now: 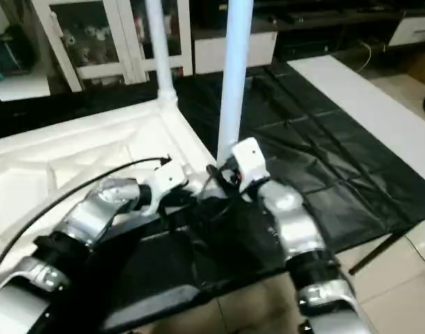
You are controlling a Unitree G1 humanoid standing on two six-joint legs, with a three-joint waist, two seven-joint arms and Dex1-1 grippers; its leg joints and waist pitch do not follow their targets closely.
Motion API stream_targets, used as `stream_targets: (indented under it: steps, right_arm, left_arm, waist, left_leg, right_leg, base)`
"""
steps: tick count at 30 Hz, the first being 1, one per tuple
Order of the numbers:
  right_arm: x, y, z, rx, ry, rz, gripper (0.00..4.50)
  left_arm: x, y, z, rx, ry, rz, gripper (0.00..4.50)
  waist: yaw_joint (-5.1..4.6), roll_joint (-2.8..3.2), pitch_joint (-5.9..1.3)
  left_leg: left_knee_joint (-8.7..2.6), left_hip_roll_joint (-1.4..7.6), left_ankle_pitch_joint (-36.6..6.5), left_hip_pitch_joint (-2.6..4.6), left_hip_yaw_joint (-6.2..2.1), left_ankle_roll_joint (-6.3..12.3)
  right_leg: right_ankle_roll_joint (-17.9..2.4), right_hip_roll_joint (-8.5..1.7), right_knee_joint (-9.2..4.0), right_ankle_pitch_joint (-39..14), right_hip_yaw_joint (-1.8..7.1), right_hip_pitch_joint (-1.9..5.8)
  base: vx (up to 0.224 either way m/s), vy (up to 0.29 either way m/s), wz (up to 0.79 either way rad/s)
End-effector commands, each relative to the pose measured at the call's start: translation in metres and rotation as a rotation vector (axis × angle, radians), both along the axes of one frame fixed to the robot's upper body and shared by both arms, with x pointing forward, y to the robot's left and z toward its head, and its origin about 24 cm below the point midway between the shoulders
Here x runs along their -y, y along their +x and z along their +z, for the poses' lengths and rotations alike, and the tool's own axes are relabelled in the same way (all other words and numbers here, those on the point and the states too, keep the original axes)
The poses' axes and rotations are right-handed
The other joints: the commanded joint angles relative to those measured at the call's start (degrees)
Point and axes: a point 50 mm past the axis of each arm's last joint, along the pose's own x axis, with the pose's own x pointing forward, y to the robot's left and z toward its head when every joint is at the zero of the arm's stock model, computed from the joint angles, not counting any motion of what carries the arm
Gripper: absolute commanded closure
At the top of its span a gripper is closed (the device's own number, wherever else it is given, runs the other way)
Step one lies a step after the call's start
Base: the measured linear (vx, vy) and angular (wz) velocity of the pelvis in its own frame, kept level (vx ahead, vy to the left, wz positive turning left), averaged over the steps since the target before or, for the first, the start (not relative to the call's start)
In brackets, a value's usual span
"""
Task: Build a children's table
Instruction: Rotate leg to tighten
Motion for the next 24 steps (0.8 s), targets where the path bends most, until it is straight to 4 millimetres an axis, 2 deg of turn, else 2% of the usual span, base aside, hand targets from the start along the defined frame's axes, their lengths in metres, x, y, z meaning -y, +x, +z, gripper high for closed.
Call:
stream_targets:
  steps: [1,3,7,12,14,15,17,20,24]
  right_arm:
    - [0.002,-0.016,0.001,-0.068,-0.014,0.231,0.65]
    - [0.008,-0.021,-0.001,-0.099,-0.037,0.305,0.65]
    - [0.019,-0.024,-0.005,-0.167,-0.061,0.361,0.65]
    - [0.021,-0.019,-0.004,-0.162,-0.052,0.345,0.65]
    - [0.020,-0.018,-0.002,-0.152,-0.036,0.347,0.65]
    - [0.020,-0.017,-0.001,-0.150,-0.029,0.348,0.65]
    - [0.019,-0.017,-0.001,-0.150,-0.023,0.357,0.65]
    - [0.018,-0.016,0.000,-0.146,-0.010,0.367,0.93]
    - [0.016,-0.015,0.000,-0.143,0.010,0.368,1.27]
  left_arm:
    - [-0.007,-0.018,-0.023,-0.143,0.109,-0.093,4.50]
    - [-0.008,-0.021,-0.023,-0.159,0.119,-0.116,4.50]
    - [-0.009,-0.022,-0.023,-0.166,0.126,-0.129,4.50]
    - [-0.010,-0.024,-0.022,-0.172,0.130,-0.133,4.50]
    - [-0.010,-0.025,-0.022,-0.175,0.131,-0.135,4.50]
    - [-0.010,-0.026,-0.022,-0.176,0.133,-0.135,4.50]
    - [-0.011,-0.026,-0.022,-0.179,0.134,-0.136,4.50]
    - [-0.011,-0.027,-0.022,-0.181,0.136,-0.136,4.50]
    - [-0.011,-0.027,-0.022,-0.182,0.139,-0.135,4.50]
  waist:
    - [0.11,0.05,-3.45]
    - [0.47,-0.12,-3.22]
    - [0.69,-0.23,-3.26]
    - [0.69,-0.34,-3.31]
    - [0.62,-0.32,-3.42]
    - [0.64,-0.60,-3.48]
    - [0.68,-0.47,-3.51]
    - [0.76,-0.39,-3.73]
    - [0.73,-0.35,-3.77]
  left_leg:
    - [-4.26,2.28,-16.4,0.59,-0.95,3.80]
    - [-4.33,2.27,-17.6,0.70,-0.88,3.27]
    - [-4.23,2.24,-17.9,1.03,-0.91,2.57]
    - [-4.32,2.27,-17.4,0.84,-1.11,2.27]
    - [-4.26,2.23,-16.7,0.78,-1.11,2.43]
    - [-4.19,2.21,-16.0,0.68,-1.07,2.62]
    - [-4.18,2.20,-15.3,0.59,-1.10,2.86]
    - [-3.95,2.25,-12.8,0.51,-1.02,3.65]
    - [-3.86,2.21,-12.3,0.52,-0.95,3.96]
  right_leg:
    - [-13.5,-2.26,-3.47,-13.1,2.48,3.12]
    - [-12.9,-2.37,-3.88,-16.6,2.62,2.78]
    - [-12.4,-2.40,-4.18,-19.5,2.60,2.49]
    - [-11.6,-2.43,-4.19,-20.7,2.48,2.58]
    - [-11.7,-2.38,-4.13,-19.8,2.46,2.59]
    - [-11.9,-2.38,-4.05,-19.0,2.47,2.67]
    - [-12.1,-2.38,-3.85,-18.3,2.46,2.74]
    - [-13.2,-2.34,-3.42,-14.5,2.47,2.85]
    - [-14.1,-2.30,-3.19,-13.0,2.42,2.96]
  base:
    - [0.000,0.000,0.00]
    - [0.000,0.000,0.00]
    - [0.000,0.000,0.00]
    - [0.000,0.000,0.00]
    - [0.000,0.000,0.00]
    - [0.000,0.000,0.00]
    - [0.000,0.000,0.00]
    - [0.000,0.000,0.00]
    - [0.000,0.000,0.00]
